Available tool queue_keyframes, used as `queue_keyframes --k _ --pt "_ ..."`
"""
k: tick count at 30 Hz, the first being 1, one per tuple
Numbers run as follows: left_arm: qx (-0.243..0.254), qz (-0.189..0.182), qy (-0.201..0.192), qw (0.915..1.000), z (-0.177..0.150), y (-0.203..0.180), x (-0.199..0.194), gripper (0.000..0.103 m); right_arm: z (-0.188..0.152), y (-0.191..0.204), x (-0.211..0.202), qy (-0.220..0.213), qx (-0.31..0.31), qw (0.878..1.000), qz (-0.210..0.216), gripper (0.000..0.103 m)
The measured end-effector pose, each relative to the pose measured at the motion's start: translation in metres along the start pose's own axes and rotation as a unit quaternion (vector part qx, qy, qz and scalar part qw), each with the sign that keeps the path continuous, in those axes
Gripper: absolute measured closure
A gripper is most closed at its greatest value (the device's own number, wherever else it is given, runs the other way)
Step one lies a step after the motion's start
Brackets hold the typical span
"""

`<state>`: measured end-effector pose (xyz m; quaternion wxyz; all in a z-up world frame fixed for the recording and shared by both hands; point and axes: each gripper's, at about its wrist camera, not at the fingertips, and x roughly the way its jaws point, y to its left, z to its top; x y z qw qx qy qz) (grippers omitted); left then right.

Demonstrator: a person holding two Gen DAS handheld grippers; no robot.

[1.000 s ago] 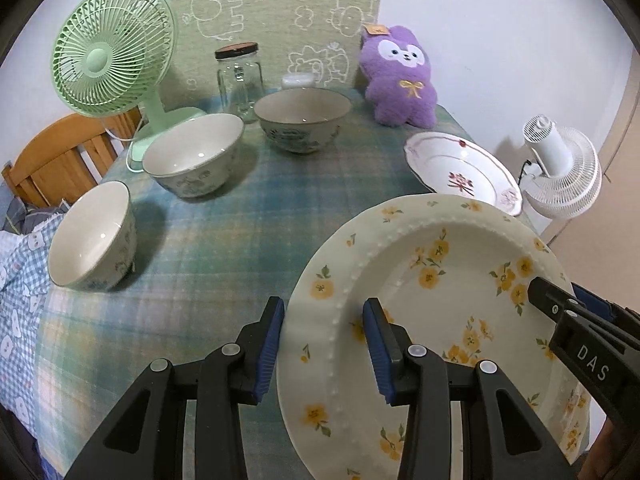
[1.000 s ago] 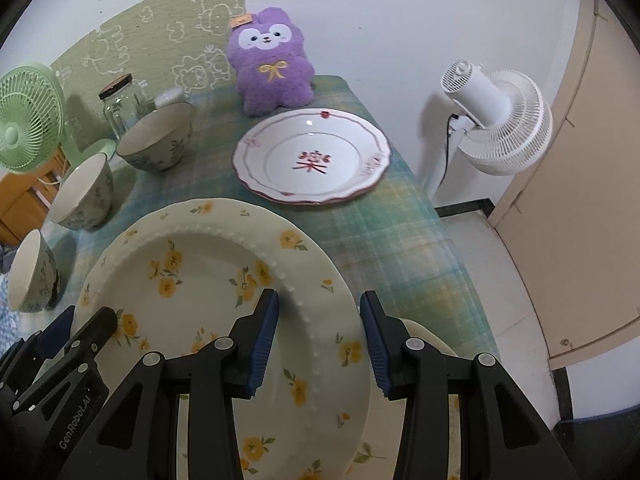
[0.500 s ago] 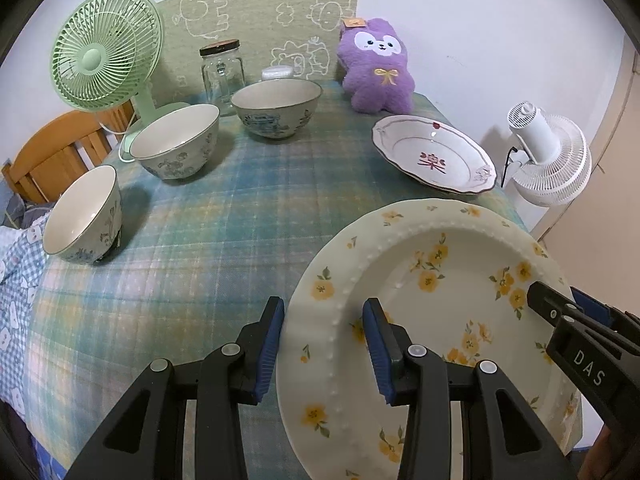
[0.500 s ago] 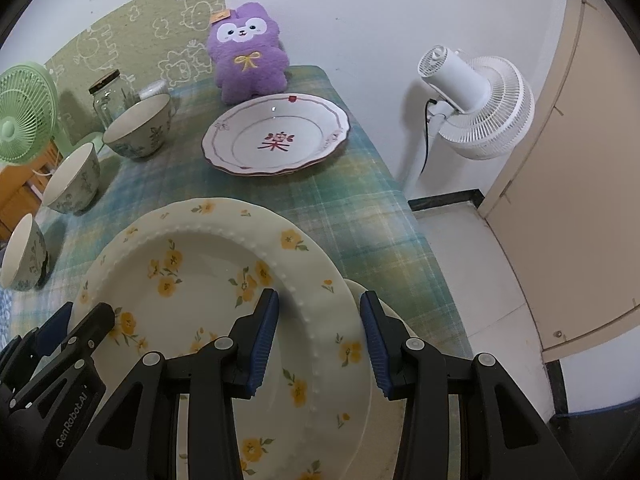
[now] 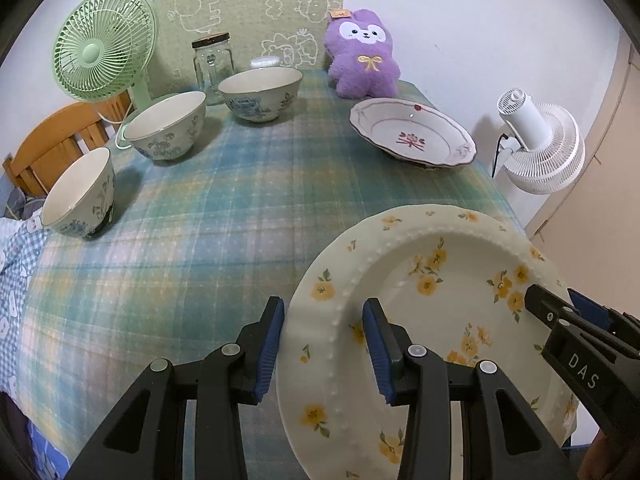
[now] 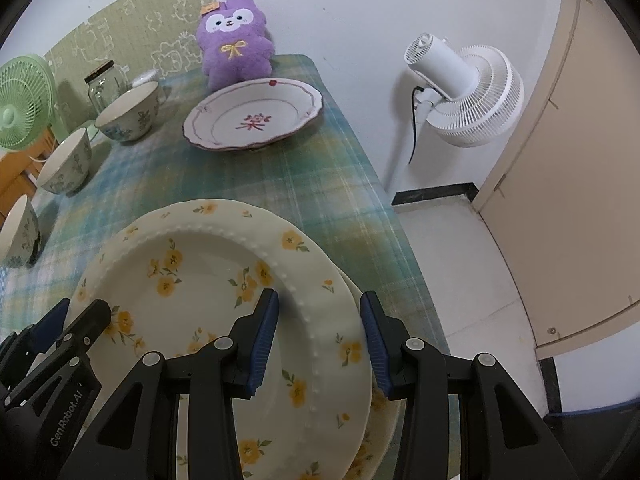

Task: Organize plates and bowls
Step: 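Lift the deep plate with both grippers and carry it over the scalloped plate, then lower the deep plate onto the scalloped plate and open both grippers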

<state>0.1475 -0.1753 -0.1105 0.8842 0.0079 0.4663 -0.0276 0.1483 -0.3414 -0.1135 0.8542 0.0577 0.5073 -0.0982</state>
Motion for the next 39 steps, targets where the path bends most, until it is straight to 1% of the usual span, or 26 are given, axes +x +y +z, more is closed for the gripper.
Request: queue_keyframes --k 12,21,33,39 --pt "0.004 0.009 0.004 0.9999 -0.015 -0.016 0.0 0.063 -0.014 -0.016 0.003 0.008 -0.001 1.0 0.0 0.058" --pt "0.01 0.02 -0.009 0.9997 -0.016 -0.024 0.002 0.063 -0.016 -0.023 0.008 0.009 0.004 1.0 0.005 0.058" --pt "0.024 0.044 -0.028 0.9984 -0.018 -0.032 0.006 0.062 -0.016 -0.027 0.014 0.009 0.011 1.0 0.016 0.057" --pt "0.03 0.055 -0.028 0.9976 -0.018 -0.035 0.006 0.061 -0.017 -0.027 0.015 0.005 0.009 1.0 0.016 0.057"
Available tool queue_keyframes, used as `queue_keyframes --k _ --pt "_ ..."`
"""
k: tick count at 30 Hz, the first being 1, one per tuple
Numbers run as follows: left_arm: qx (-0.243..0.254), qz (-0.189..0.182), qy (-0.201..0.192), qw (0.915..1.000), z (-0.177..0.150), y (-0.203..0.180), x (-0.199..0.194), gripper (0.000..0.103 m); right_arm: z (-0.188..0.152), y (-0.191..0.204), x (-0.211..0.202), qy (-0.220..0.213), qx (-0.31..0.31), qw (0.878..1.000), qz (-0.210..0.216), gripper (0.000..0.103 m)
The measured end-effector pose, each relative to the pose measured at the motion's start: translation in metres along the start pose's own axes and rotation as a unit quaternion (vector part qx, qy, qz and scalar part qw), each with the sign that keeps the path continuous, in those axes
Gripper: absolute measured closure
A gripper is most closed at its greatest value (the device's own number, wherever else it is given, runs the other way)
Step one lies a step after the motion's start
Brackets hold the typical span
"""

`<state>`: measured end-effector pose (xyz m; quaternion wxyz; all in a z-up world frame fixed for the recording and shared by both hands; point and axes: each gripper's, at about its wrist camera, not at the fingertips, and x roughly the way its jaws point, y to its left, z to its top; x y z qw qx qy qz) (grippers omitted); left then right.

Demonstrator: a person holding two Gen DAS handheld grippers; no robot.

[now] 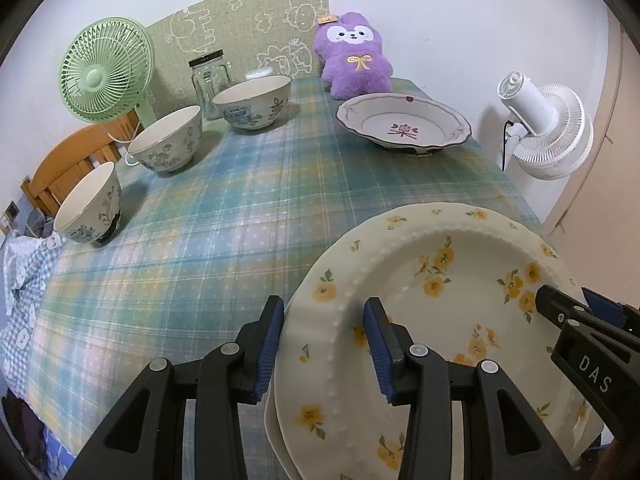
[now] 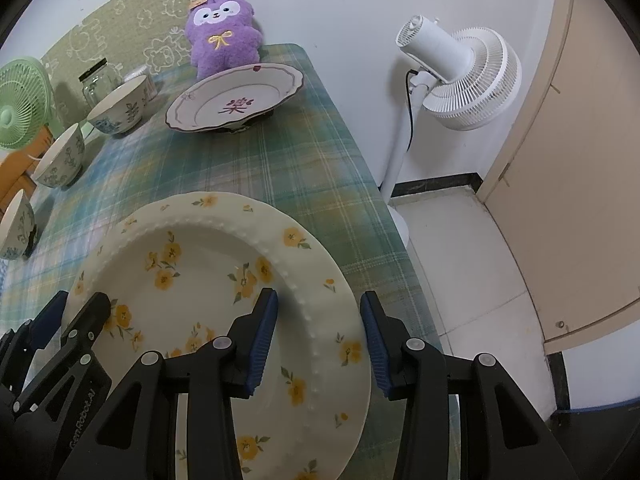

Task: Organize plates and bowls
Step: 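Lower the deep plate onto the scalloped plate and open both grippers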

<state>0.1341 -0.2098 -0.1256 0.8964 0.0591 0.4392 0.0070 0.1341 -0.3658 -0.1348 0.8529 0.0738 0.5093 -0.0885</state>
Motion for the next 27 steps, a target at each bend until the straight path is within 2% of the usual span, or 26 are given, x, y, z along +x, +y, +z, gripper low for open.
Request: queue_keyframes --k 9,14,16,23,26,27 --pt "0.016 0.019 -0.005 0.9997 -0.002 -0.004 0.001 0.061 -0.001 0.002 -0.001 -0.006 -0.008 1.0 -0.005 0.057" --pt "0.01 0.014 -0.002 0.9999 -0.001 -0.004 0.001 0.06 -0.001 0.004 -0.002 -0.005 -0.015 1.0 -0.007 0.058" --pt "0.008 0.011 0.0 0.9999 -0.001 -0.004 0.001 0.057 -0.001 0.004 -0.002 -0.003 -0.015 1.0 -0.005 0.058" --pt "0.009 -0.01 -0.003 0.9999 0.003 -0.006 -0.009 0.033 0.004 -0.003 -0.002 0.015 -0.002 1.0 0.018 0.057" --pt "-0.002 -0.017 -0.002 0.9999 0.008 -0.003 -0.015 0.028 0.006 -0.002 -0.008 0.009 -0.01 1.0 0.021 0.055" --pt "-0.005 -0.018 -0.002 0.9998 0.01 -0.001 -0.017 0.028 0.007 -0.001 -0.012 0.004 -0.014 1.0 0.023 0.05"
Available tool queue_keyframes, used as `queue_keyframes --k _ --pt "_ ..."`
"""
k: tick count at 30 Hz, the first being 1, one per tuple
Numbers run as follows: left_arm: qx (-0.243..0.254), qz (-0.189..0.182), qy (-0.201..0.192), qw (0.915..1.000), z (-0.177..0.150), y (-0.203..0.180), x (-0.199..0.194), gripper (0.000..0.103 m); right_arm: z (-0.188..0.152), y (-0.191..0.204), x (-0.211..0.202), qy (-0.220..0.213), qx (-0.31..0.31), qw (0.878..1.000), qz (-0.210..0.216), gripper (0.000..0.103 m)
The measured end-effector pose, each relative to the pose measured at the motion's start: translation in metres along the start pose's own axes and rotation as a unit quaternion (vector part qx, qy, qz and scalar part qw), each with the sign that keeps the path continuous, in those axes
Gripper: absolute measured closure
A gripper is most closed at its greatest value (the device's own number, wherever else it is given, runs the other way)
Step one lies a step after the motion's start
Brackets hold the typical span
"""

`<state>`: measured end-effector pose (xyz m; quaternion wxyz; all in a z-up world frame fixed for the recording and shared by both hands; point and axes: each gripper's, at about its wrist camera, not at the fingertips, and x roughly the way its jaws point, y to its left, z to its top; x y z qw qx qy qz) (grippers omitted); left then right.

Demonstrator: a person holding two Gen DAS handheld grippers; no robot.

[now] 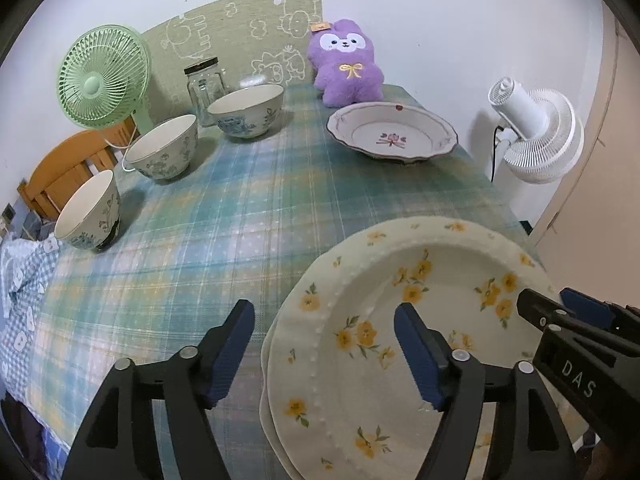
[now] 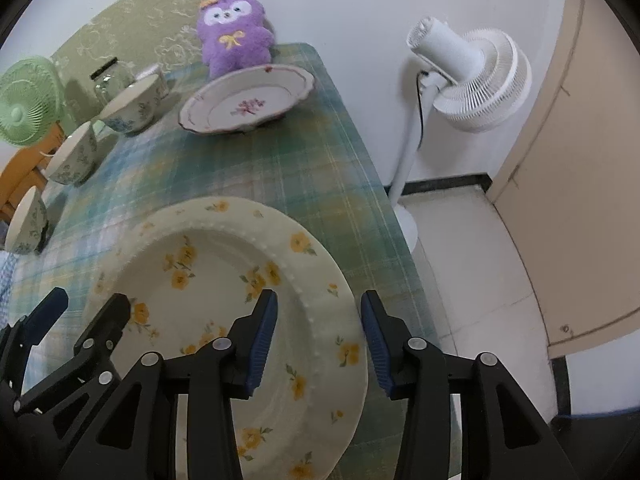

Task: Organize plates and bowls
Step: 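Move both open grippers to the rim of the red-trimmed white plate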

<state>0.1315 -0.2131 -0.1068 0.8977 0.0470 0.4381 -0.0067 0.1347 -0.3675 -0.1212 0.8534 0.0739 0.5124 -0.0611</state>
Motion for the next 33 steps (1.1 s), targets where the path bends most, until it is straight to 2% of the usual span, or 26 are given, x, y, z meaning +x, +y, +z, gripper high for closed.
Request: queue_keyframes --k 1,3,14,19,28,33 --pt "-0.003 -0.001 -0.001 1.0 0.002 0.001 -0.002 0.027 0.002 0.002 -0.006 -0.008 -0.006 1.0 0.005 0.042" --pt "-0.003 -0.006 -0.002 1.0 0.006 0.002 -0.007 0.027 0.005 0.006 -0.014 -0.022 -0.012 1.0 0.004 0.037" --pt "-0.022 -0.006 -0.027 0.9994 0.035 0.019 -0.044 0.026 0.024 0.017 -0.061 -0.056 -0.029 0.998 0.024 0.035" --pt "-0.036 -0.011 -0.036 0.9986 0.045 0.032 -0.061 0.024 0.03 0.025 -0.083 -0.075 -0.03 0.997 0.021 0.029" --pt "-0.029 -0.014 -0.045 0.9984 0.061 0.052 -0.078 0.018 0.042 0.045 -0.115 -0.109 -0.028 0.994 0.006 0.029" --pt "-0.015 -0.02 -0.055 0.9982 0.07 0.058 -0.085 0.017 0.05 0.052 -0.132 -0.128 -0.015 0.992 0.015 0.029"
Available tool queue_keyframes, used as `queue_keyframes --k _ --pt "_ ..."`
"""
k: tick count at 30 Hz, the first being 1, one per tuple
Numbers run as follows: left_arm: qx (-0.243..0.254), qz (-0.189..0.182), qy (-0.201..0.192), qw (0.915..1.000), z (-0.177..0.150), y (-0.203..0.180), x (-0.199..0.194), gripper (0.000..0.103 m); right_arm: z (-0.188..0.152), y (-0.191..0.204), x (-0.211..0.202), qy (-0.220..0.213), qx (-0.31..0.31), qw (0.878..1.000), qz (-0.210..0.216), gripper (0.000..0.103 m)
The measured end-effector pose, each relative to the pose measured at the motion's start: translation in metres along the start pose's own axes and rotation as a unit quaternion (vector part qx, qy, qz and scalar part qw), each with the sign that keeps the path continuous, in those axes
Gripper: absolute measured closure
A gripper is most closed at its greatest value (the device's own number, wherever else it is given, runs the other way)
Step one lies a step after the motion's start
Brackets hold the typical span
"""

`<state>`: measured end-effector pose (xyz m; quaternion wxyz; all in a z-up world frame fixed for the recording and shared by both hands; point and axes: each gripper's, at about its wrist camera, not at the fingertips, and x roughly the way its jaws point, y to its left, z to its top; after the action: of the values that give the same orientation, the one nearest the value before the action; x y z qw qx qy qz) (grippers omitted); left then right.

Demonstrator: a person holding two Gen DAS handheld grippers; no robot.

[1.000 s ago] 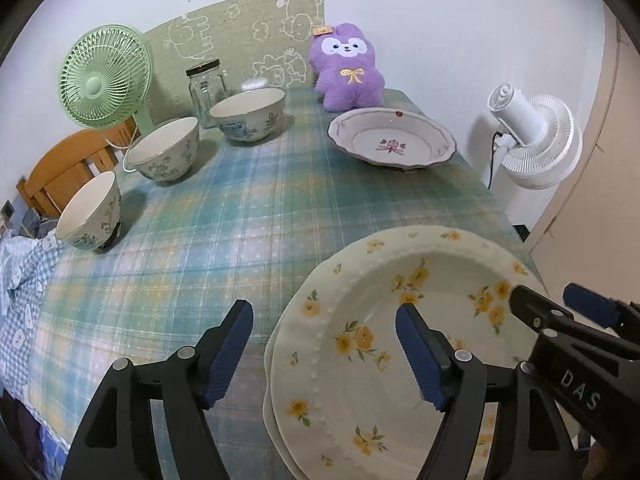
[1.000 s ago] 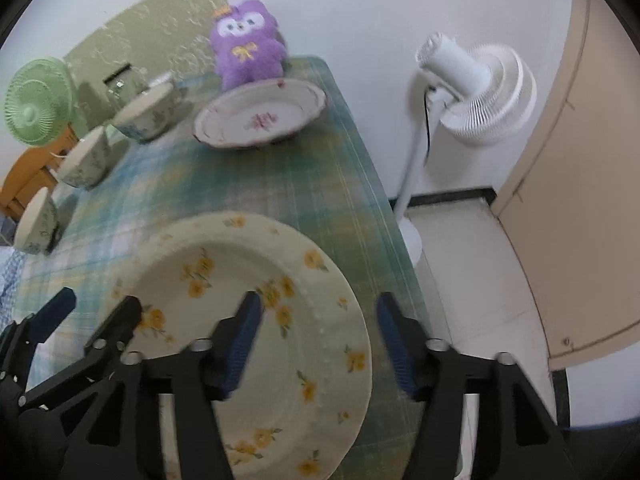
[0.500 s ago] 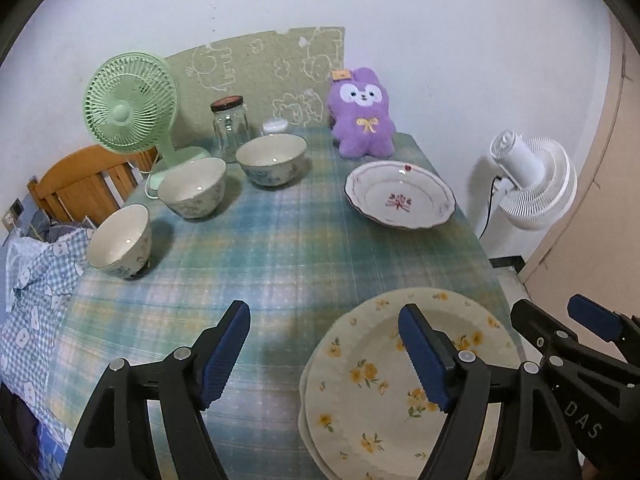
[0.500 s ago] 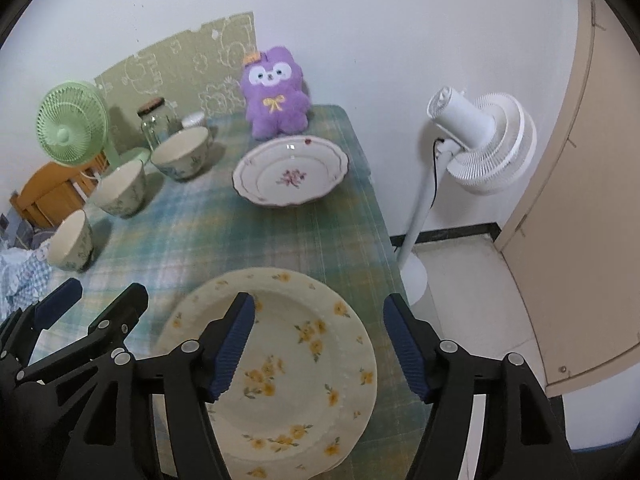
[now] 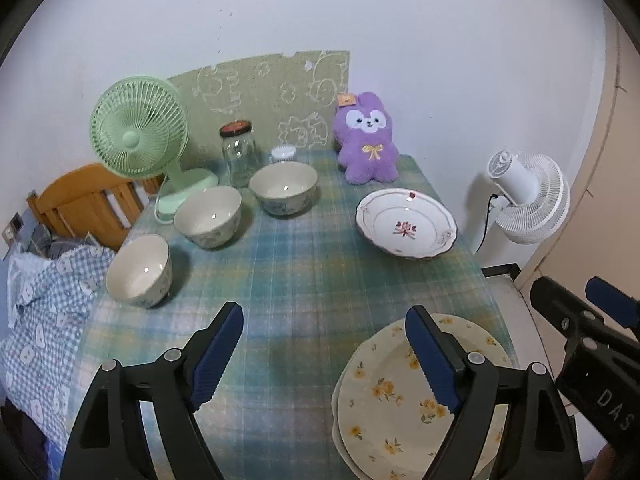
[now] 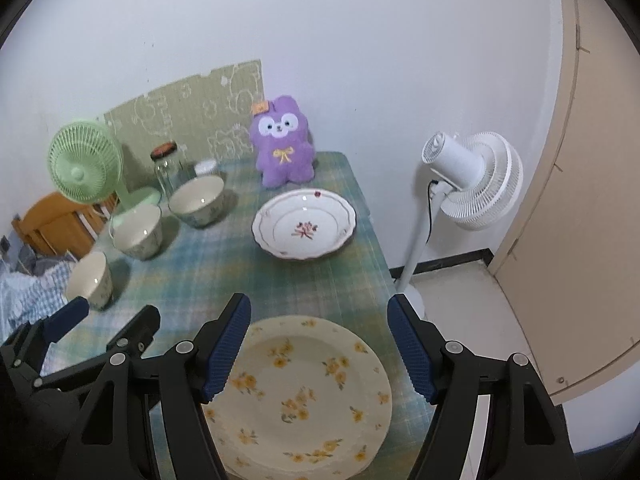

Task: Organize plates and bowls
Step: 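Move both open grippers to the rim of the red-trimmed white plate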

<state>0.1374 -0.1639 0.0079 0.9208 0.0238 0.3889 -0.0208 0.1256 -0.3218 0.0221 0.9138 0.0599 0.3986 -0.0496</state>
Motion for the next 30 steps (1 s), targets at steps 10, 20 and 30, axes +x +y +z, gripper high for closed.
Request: queue_keyframes --k 10,20,30 --pt "0.014 -0.032 -0.022 0.9992 0.028 0.004 -0.006 0.009 0.026 0.016 -0.013 -0.031 -0.003 0.999 -0.014 0.029" --pt "0.01 -0.031 -0.021 0.9993 0.051 -0.015 0.017 0.011 0.055 0.006 0.015 -0.027 -0.016 1.0 0.001 0.029" --pt "-0.015 -0.016 -0.005 0.9997 0.072 -0.032 0.06 0.011 0.081 -0.007 0.06 -0.02 -0.033 0.999 0.016 0.029"
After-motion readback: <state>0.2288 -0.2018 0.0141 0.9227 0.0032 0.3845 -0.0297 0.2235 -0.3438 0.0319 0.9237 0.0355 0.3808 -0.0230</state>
